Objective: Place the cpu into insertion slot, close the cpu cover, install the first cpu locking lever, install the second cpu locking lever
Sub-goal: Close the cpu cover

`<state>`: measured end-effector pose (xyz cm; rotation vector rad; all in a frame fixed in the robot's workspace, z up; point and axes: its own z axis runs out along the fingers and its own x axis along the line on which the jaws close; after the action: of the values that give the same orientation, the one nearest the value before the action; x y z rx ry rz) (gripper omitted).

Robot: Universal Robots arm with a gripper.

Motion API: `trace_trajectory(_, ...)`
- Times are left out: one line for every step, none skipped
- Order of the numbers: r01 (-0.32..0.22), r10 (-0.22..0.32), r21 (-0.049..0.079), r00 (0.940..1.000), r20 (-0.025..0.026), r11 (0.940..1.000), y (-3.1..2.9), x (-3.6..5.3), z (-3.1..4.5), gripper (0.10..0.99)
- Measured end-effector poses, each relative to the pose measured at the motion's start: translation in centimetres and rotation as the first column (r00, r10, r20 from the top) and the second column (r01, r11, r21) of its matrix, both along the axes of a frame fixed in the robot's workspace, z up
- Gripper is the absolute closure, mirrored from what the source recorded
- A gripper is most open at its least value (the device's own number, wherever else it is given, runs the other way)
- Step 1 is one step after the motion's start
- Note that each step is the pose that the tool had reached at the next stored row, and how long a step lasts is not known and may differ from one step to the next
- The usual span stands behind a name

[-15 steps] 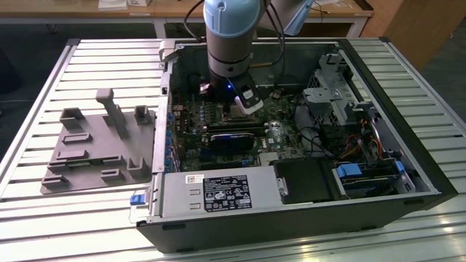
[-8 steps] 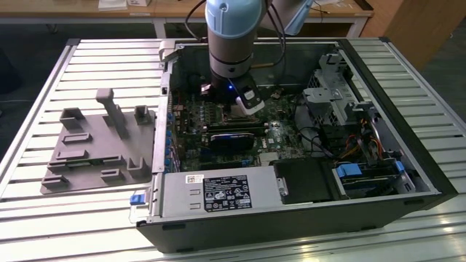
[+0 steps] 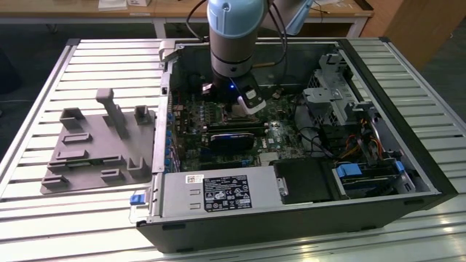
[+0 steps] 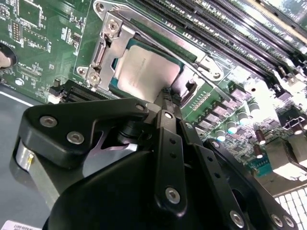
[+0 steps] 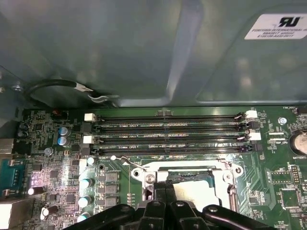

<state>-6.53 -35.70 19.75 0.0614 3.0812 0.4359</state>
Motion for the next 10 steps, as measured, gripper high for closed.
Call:
trace_trajectory(0.000, 0.000, -0.001, 1.0000, -0.0006, 1.0000, -0.02, -0.01, 0.18, 0.984)
trace_trajectory(0.000, 0.000, -0.001, 1.0000, -0.0007, 1.0000, -0.02, -0.01, 0.26, 0.984)
trace_trajectory(0.000, 0.000, -0.001, 1.0000, -0.0005, 1.0000, -0.01, -0.01, 0.27, 0.984)
trace_trajectory(0.000, 0.000, -0.001, 1.0000, -0.0005, 1.0000, -0.01, -0.01, 0.27, 0.984)
trace_trajectory(0.000, 0.000, -0.001, 1.0000, -0.0006, 1.0000, -0.02, -0.01, 0.27, 0.984)
trace_trajectory(0.000, 0.000, -0.001, 1.0000, -0.0007, 1.0000, -0.02, -0.04, 0.28, 0.984)
trace_trajectory(0.000, 0.000, -0.001, 1.0000, -0.0007, 1.0000, -0.02, -0.09, 0.26, 0.984)
trace_trajectory(0.000, 0.000, -0.001, 1.0000, -0.0007, 1.0000, -0.02, -0.15, 0.24, 0.984)
trace_trajectory(0.000, 0.000, -0.002, 1.0000, -0.0007, 1.0000, -0.03, -0.21, 0.21, 0.984)
trace_trajectory(0.000, 0.000, -0.002, 1.0000, -0.0007, 1.0000, -0.02, -0.27, 0.17, 0.984)
